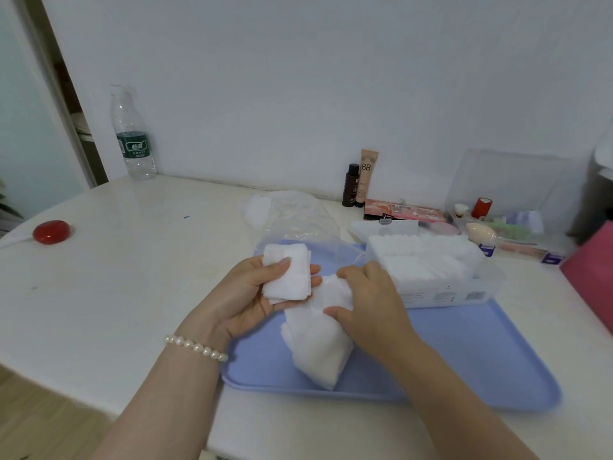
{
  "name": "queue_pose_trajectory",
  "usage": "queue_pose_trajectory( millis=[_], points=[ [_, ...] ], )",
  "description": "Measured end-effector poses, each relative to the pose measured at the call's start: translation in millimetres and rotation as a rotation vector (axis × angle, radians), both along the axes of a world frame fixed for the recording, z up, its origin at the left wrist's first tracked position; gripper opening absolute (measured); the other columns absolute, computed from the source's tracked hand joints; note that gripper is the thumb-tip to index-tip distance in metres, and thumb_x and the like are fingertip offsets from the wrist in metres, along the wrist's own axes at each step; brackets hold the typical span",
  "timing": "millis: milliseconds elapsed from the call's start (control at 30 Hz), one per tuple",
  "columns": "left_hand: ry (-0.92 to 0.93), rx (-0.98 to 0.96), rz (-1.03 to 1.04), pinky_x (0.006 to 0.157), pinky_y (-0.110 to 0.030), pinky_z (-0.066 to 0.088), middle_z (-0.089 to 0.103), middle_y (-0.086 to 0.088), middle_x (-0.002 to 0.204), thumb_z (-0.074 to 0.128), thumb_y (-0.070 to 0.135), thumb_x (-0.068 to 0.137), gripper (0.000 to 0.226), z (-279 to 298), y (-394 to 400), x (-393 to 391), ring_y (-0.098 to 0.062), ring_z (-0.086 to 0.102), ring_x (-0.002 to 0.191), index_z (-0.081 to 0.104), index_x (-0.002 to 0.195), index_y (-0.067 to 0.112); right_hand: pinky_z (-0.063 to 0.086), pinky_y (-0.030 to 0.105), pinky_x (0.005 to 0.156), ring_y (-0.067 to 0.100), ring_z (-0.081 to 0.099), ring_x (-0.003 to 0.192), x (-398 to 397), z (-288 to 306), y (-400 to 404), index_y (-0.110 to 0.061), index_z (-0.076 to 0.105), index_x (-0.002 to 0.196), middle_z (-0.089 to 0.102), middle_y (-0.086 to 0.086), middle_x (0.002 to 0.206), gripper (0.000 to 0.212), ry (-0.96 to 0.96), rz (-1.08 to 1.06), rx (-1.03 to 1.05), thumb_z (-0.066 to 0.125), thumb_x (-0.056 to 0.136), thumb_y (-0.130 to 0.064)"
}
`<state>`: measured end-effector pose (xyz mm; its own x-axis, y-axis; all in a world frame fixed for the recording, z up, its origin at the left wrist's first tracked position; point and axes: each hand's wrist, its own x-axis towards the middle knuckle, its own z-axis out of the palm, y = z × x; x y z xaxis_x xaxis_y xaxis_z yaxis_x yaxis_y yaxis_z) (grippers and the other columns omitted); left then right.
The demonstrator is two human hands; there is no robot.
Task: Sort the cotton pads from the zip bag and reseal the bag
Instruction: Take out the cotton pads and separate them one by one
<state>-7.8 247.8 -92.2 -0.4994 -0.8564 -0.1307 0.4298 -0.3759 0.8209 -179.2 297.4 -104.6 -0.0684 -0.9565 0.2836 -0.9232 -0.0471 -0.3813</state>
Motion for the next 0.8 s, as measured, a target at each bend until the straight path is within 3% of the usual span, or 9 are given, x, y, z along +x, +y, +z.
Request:
queue_pose_trajectory(
  millis=[133, 267, 400, 467, 533, 600, 700, 800],
  points=[
    [0.007, -0.005, 0.009, 0.075, -0.042, 0.057, 0.069, -0.025, 0.101, 0.054, 0.010, 0.077, 0.033, 0, 0, 1, -0.033, 0.071, 0.085, 0.058, 0.105, -0.007, 0.038, 0.028, 0.081, 0.020, 0.049, 0.096, -4, -1, -2, -0.014, 0.063, 0.097, 0.045, 0.000, 0.096, 0.025, -0.229, -0.003, -0.077, 0.073, 0.076, -0.023],
    [0.029, -0.006, 0.022, 0.070, -0.041, 0.057, 0.070, -0.024, 0.097, 0.054, 0.010, 0.076, 0.034, 2, 1, 2, -0.031, 0.071, 0.083, 0.057, 0.105, -0.006, 0.045, 0.030, 0.077, 0.020, 0.054, 0.086, -10, -3, -1, -0.014, 0.074, 0.098, 0.054, 0.003, 0.088, 0.018, -0.289, 0.044, -0.179, 0.069, 0.082, -0.020],
    [0.049, -0.007, 0.042, 0.067, -0.039, 0.058, 0.071, -0.022, 0.096, 0.054, 0.012, 0.076, 0.035, 2, 1, 4, -0.030, 0.071, 0.083, 0.056, 0.106, -0.006, 0.037, 0.007, 0.071, 0.013, 0.054, 0.083, -13, -6, 0, -0.014, 0.077, 0.083, 0.055, -0.001, 0.085, 0.009, -0.306, 0.129, -0.321, 0.075, 0.074, -0.012],
    [0.063, -0.006, 0.052, 0.067, -0.038, 0.059, 0.071, -0.021, 0.096, 0.053, 0.012, 0.076, 0.035, 2, 1, 5, -0.029, 0.071, 0.083, 0.057, 0.106, -0.006, 0.035, 0.004, 0.072, 0.007, 0.052, 0.083, -12, 0, 3, -0.019, 0.074, 0.076, 0.055, -0.003, 0.085, 0.005, -0.388, 0.162, -0.373, 0.072, 0.072, -0.018],
    [0.080, -0.010, 0.059, 0.068, -0.038, 0.060, 0.071, -0.021, 0.095, 0.053, 0.012, 0.077, 0.035, 2, 1, 5, -0.029, 0.071, 0.083, 0.057, 0.106, -0.006, 0.036, 0.007, 0.071, 0.004, 0.053, 0.080, -11, 9, 7, -0.028, 0.066, 0.072, 0.058, -0.005, 0.084, 0.006, -0.504, 0.206, -0.412, 0.067, 0.073, -0.022],
    [0.094, -0.018, 0.064, 0.069, -0.038, 0.059, 0.071, -0.021, 0.095, 0.053, 0.012, 0.077, 0.034, 3, 2, 5, -0.029, 0.071, 0.083, 0.057, 0.106, -0.006, 0.039, 0.011, 0.067, 0.003, 0.054, 0.072, -12, 16, 10, -0.028, 0.061, 0.072, 0.063, -0.012, 0.075, 0.016, -0.628, 0.213, -0.426, 0.068, 0.078, -0.015],
    [0.101, -0.037, 0.060, 0.070, -0.039, 0.058, 0.071, -0.021, 0.095, 0.052, 0.011, 0.078, 0.032, 2, 3, 3, -0.029, 0.071, 0.085, 0.057, 0.106, -0.005, 0.046, 0.014, 0.063, 0.001, 0.055, 0.062, -11, 24, 12, -0.019, 0.063, 0.073, 0.064, -0.016, 0.064, 0.024, -0.945, 0.167, -0.353, 0.064, 0.081, 0.004],
    [0.043, -0.073, 0.067, 0.070, -0.038, 0.057, 0.072, -0.017, 0.094, 0.051, 0.009, 0.084, 0.027, 4, 3, -4, -0.026, 0.072, 0.082, 0.058, 0.108, -0.002, 0.052, 0.016, 0.060, 0.005, 0.063, 0.063, -13, 31, 13, -0.010, 0.062, 0.078, 0.068, -0.008, 0.064, 0.014, -1.292, 0.201, -0.202, 0.058, 0.082, 0.003]
  ],
)
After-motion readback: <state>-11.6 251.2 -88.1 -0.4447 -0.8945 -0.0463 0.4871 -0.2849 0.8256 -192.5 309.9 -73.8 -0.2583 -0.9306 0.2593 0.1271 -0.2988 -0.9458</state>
